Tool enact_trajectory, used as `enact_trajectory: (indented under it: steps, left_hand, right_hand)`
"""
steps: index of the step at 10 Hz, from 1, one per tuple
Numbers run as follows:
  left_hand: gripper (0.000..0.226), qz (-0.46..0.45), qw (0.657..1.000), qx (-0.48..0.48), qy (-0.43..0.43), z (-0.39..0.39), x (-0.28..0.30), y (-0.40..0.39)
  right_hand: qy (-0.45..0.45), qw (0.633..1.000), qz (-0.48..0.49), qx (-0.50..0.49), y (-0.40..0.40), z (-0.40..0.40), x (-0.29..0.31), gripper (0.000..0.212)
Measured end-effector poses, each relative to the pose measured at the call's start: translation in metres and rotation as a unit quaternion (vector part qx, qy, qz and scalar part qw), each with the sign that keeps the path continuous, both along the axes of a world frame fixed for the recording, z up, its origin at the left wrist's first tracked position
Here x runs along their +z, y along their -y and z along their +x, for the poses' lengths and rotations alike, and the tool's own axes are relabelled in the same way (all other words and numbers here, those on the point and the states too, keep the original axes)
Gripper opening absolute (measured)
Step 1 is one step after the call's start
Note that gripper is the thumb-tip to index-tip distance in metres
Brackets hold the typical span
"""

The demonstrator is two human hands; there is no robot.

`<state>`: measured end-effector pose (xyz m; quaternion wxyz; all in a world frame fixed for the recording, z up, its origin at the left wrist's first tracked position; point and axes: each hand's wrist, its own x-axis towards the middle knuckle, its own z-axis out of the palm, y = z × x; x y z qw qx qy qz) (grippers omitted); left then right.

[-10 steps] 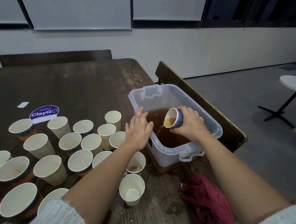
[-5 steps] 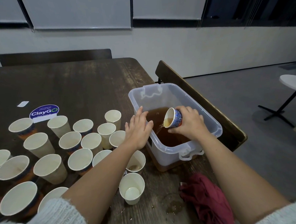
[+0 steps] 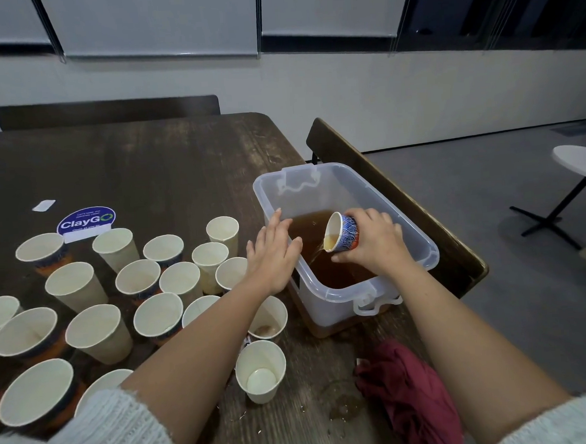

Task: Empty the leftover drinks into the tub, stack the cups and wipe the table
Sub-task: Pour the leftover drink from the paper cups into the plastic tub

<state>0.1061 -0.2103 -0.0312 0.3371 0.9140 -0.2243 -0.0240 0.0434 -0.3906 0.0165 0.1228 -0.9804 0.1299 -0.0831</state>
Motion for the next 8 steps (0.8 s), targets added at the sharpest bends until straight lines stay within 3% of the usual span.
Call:
enact_trajectory:
  steps: [8]
  left_hand:
    - [0.047, -0.002, 1.0, -0.005, -0.006, 0.0005, 0.0002, -0.0004]
  right_hand:
    - [0.014, 0.993, -0.115, 0.008, 0.0002, 0.0009, -0.0034, 0.077]
